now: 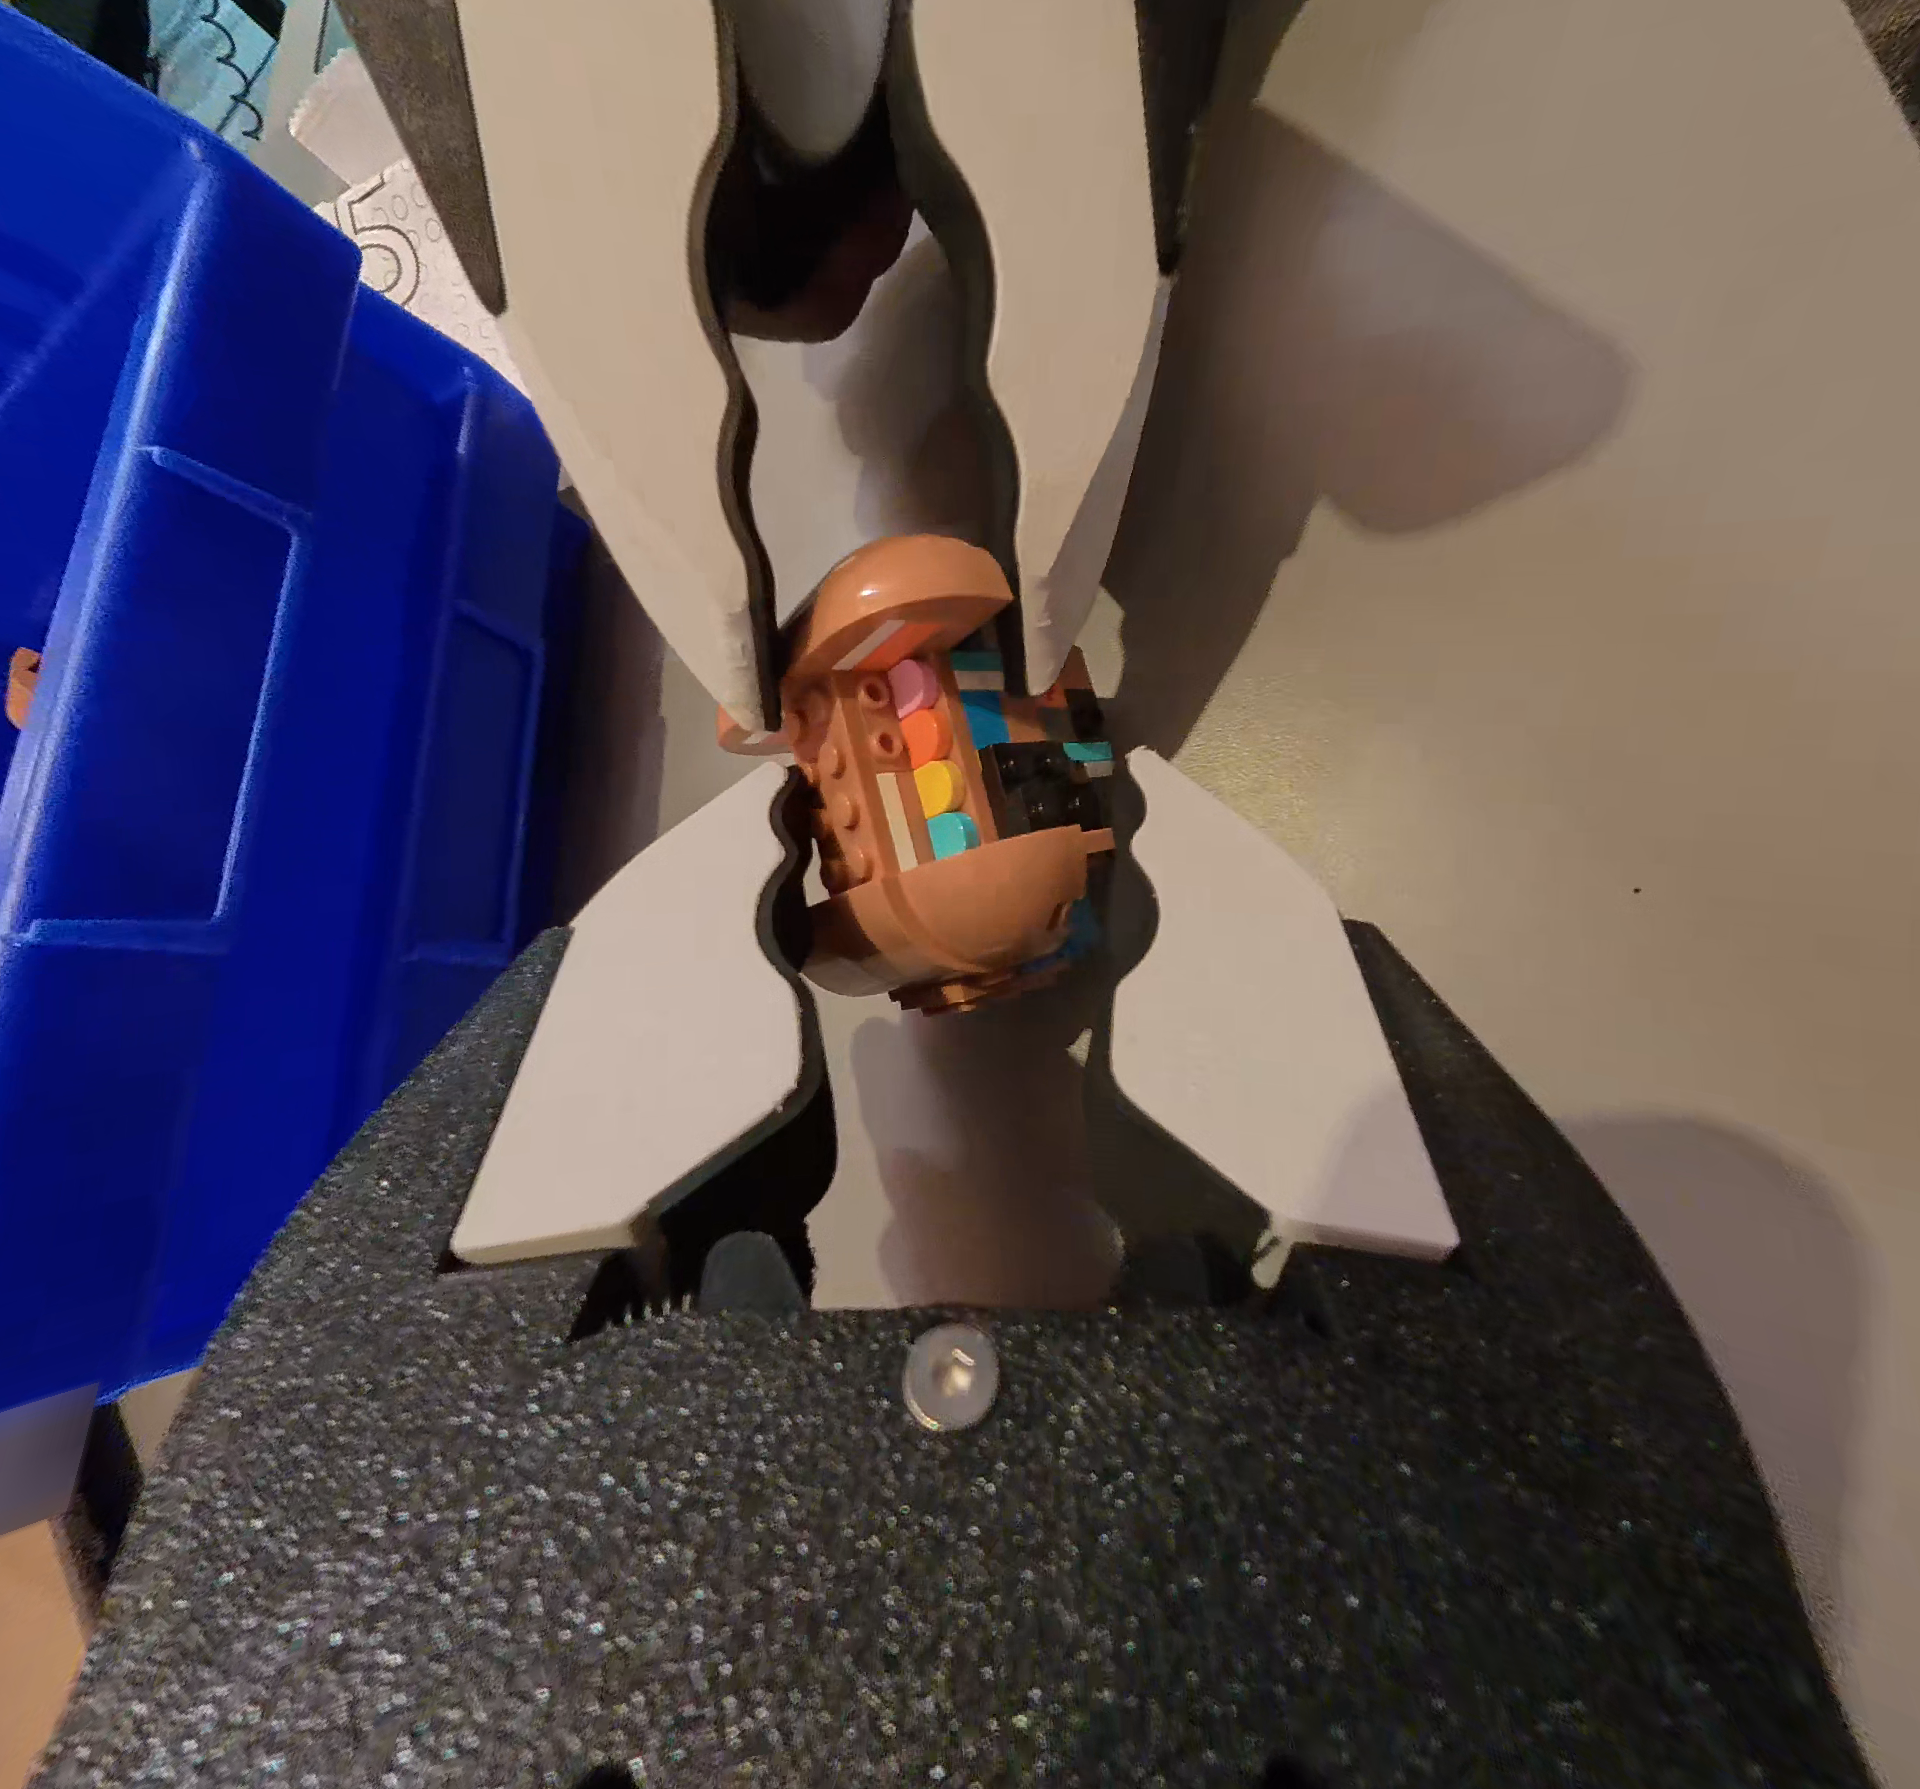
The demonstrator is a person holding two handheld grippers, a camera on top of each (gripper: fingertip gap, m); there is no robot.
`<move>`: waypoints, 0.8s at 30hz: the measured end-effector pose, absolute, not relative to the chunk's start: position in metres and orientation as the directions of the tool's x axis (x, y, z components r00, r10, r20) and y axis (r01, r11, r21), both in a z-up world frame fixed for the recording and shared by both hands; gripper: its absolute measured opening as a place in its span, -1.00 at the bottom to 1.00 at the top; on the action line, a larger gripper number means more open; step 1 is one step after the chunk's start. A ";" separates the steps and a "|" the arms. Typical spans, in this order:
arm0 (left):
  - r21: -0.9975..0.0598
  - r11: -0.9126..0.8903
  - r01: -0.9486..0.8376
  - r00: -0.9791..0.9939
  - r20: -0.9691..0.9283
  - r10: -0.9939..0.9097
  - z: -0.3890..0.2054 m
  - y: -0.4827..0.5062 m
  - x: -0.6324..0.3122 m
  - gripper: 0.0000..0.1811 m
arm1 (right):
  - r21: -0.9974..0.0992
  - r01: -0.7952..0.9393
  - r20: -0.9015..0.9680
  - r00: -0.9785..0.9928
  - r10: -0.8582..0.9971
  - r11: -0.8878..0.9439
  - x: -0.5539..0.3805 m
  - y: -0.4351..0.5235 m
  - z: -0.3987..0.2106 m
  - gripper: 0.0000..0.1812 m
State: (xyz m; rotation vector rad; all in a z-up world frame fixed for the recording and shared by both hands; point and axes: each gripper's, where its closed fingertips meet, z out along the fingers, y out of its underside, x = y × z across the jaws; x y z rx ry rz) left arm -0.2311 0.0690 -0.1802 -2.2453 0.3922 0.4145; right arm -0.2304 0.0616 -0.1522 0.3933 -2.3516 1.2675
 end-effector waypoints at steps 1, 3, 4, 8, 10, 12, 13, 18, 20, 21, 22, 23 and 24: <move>-0.659 -0.630 -0.411 0.896 -0.420 -0.145 -0.180 0.069 -0.231 -0.38 | -0.729 -0.425 0.483 -0.875 -0.038 0.537 -0.230 0.062 -0.152 -0.61; -0.654 -0.629 -0.420 0.891 -0.430 -0.147 -0.180 0.069 -0.231 -0.38 | -0.756 -0.387 0.438 -0.898 -0.030 0.529 -0.230 0.061 -0.152 -0.60; -0.652 -0.630 -0.422 0.889 -0.433 -0.147 -0.181 0.069 -0.231 -0.39 | -0.767 -0.369 0.418 -0.908 -0.027 0.524 -0.230 0.061 -0.151 -0.60; -0.638 -0.632 -0.439 0.878 -0.453 -0.152 -0.181 0.069 -0.232 -0.38 | -0.798 -0.313 0.356 -0.934 -0.015 0.515 -0.229 0.061 -0.151 -0.59; -0.634 -0.633 -0.444 0.875 -0.459 -0.154 -0.181 0.069 -0.232 -0.38 | -0.807 -0.293 0.335 -0.942 -0.011 0.513 -0.229 0.060 -0.150 -0.59; -0.629 -0.633 -0.450 0.871 -0.467 -0.155 -0.181 0.069 -0.233 -0.38 | -0.813 -0.279 0.320 -0.947 -0.007 0.511 -0.229 0.060 -0.150 -0.58; -0.627 -0.635 -0.452 0.869 -0.470 -0.155 -0.181 0.069 -0.233 -0.38 | -0.816 -0.273 0.315 -0.949 -0.005 0.510 -0.229 0.060 -0.150 -0.58; -0.576 -0.652 -0.493 0.834 -0.527 -0.164 -0.183 0.068 -0.237 -0.39 | -0.845 -0.220 0.260 -0.966 0.015 0.488 -0.229 0.058 -0.147 -0.59; -0.585 -0.648 -0.487 0.839 -0.519 -0.162 -0.183 0.068 -0.237 -0.40 | -0.847 -0.218 0.258 -0.966 0.016 0.485 -0.229 0.057 -0.147 -0.59; -0.589 -0.646 -0.486 0.841 -0.517 -0.161 -0.182 0.068 -0.237 -0.40 | -0.841 -0.227 0.269 -0.963 0.016 0.490 -0.229 0.057 -0.147 -0.59; -0.591 -0.645 -0.485 0.841 -0.516 -0.160 -0.182 0.068 -0.237 -0.40 | -0.839 -0.232 0.274 -0.961 0.016 0.492 -0.229 0.057 -0.147 -0.59; -0.597 -0.644 -0.478 0.846 -0.509 -0.157 -0.182 0.068 -0.237 -0.40 | -0.840 -0.237 0.280 -0.960 0.015 0.488 -0.230 0.057 -0.147 -0.59; -0.607 -0.644 -0.465 0.856 -0.493 -0.153 -0.182 0.068 -0.237 -0.40 | -0.839 -0.253 0.296 -0.955 0.013 0.482 -0.230 0.057 -0.146 -0.59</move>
